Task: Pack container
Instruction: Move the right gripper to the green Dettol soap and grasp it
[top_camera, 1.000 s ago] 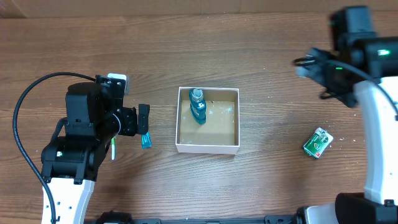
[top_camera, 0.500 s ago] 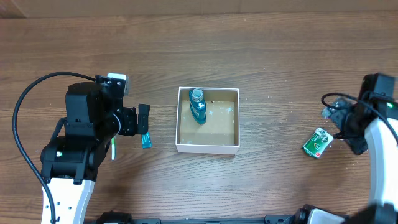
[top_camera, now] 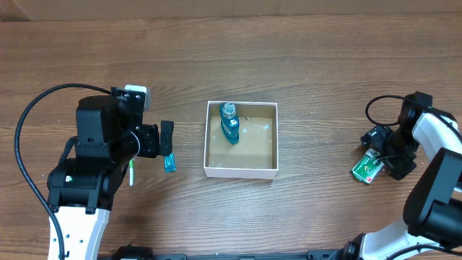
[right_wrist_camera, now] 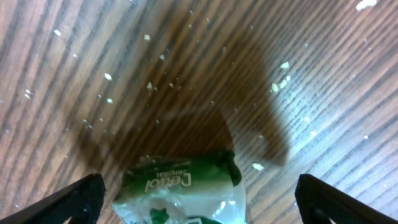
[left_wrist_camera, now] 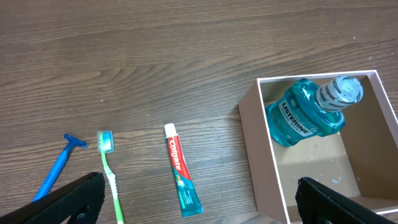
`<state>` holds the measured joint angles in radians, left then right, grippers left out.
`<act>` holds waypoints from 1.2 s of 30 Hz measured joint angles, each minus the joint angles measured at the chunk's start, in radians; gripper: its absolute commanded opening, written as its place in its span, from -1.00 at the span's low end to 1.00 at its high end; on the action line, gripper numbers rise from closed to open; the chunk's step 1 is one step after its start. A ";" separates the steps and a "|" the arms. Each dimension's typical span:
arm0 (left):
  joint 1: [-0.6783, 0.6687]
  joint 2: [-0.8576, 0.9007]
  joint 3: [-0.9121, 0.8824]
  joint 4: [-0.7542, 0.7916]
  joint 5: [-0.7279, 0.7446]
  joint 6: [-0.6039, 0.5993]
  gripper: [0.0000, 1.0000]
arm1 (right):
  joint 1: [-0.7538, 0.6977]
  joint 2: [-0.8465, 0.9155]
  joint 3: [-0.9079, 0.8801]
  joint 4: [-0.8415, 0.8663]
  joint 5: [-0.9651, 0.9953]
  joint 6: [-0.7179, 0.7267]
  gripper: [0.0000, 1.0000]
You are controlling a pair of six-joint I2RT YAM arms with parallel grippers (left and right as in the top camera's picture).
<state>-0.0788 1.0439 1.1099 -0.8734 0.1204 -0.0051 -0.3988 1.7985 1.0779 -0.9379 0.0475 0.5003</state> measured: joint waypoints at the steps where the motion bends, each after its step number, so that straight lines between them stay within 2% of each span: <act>1: 0.000 0.000 0.000 0.000 0.000 -0.003 1.00 | 0.000 0.000 -0.013 0.018 -0.008 0.000 1.00; 6: 0.000 0.000 0.000 0.000 0.000 -0.016 1.00 | 0.000 -0.010 -0.060 0.053 -0.032 -0.003 1.00; 10: 0.000 0.000 0.000 0.000 0.000 -0.018 1.00 | 0.000 -0.010 -0.061 0.052 -0.032 -0.005 0.58; 12: 0.000 0.000 0.000 0.000 0.000 -0.018 1.00 | 0.000 -0.010 -0.061 0.048 -0.033 -0.003 0.25; 14: 0.000 0.000 0.000 0.000 0.000 -0.018 1.00 | 0.000 -0.010 -0.062 0.047 -0.034 -0.003 0.11; 18: 0.000 0.000 0.000 0.000 0.000 -0.018 1.00 | 0.000 -0.013 -0.064 0.048 -0.041 -0.004 -0.03; 19: 0.000 0.000 0.000 0.000 0.000 -0.018 1.00 | 0.000 -0.013 -0.064 0.048 -0.041 -0.004 -0.14; 23: 0.000 0.000 0.000 0.000 0.000 -0.018 1.00 | 0.000 -0.013 -0.064 0.047 -0.043 -0.003 -0.18; 24: 0.000 0.000 0.000 0.000 0.000 -0.018 1.00 | 0.000 -0.013 -0.063 0.043 -0.043 -0.003 -0.36; 25: 0.000 0.000 0.000 -0.001 0.000 -0.018 1.00 | 0.000 -0.013 -0.060 0.028 -0.050 -0.003 -0.42; 31: 0.000 0.000 0.000 -0.002 0.000 -0.018 1.00 | 0.015 -0.012 0.105 -0.174 -0.077 -0.007 -0.45; 36: 0.000 0.000 0.000 -0.003 0.000 -0.018 1.00 | 0.169 -0.130 0.391 -0.353 -0.081 -0.063 -0.48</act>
<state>-0.0788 1.0439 1.1099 -0.8761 0.1200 -0.0235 -0.2298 1.6688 1.4689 -1.2907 -0.0334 0.4374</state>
